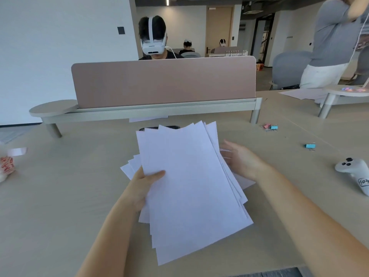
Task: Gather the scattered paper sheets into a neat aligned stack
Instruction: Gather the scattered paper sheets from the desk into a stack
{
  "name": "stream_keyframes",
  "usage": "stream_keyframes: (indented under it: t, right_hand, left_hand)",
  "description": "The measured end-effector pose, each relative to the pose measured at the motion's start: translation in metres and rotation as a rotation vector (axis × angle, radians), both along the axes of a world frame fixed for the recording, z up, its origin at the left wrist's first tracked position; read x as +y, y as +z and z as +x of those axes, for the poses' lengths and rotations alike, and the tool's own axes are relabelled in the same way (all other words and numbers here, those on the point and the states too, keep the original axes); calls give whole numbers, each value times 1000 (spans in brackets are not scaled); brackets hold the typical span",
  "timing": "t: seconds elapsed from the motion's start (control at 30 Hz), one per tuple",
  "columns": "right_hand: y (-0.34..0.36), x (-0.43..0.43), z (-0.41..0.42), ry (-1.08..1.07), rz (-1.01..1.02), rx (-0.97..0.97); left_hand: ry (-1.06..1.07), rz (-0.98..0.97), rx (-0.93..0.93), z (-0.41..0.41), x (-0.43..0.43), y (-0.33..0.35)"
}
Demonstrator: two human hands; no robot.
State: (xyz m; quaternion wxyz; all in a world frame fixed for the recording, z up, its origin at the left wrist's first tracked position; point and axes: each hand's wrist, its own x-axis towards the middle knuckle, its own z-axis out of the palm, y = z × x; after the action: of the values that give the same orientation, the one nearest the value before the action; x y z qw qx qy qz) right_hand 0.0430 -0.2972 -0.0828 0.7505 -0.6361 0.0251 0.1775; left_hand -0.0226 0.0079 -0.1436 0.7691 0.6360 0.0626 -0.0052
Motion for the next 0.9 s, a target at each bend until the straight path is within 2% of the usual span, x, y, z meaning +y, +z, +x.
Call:
stream_keyframes:
  t: [0.1,0.17,0.3,0.43,0.6,0.67,0.73,0.83,0.9]
  right_hand:
    - [-2,-28,23,-223,-311,-12]
    - [-1,-36,28,-208,-438,50]
    - [7,-31,25,-157,-558,86]
    - [7,-32,13,-189,-413,149]
    - [-8,-24,4,-314,18,191]
    - [-10,-14,7,-312,22,206]
    - [-12,-2,10,-277,-159,166]
    - [-17,9,9,-105,-577,46]
    - [-19,13,5,-27,-610,-19]
  left_hand:
    - [40,71,-91,2,0,-5]
    - [58,124,-142,3,-2,-9]
    - [90,164,-187,3,-6,-12]
    - [108,173,-182,1,-7,-11]
    - [80,218,-169,0,-7,-11]
    - [69,217,-171,-1,-7,-11]
    - [73,197,-168,-2,-7,-10]
    - [63,184,-178,-2,-8,-10]
    - [65,162,-174,-1,-7,-9]
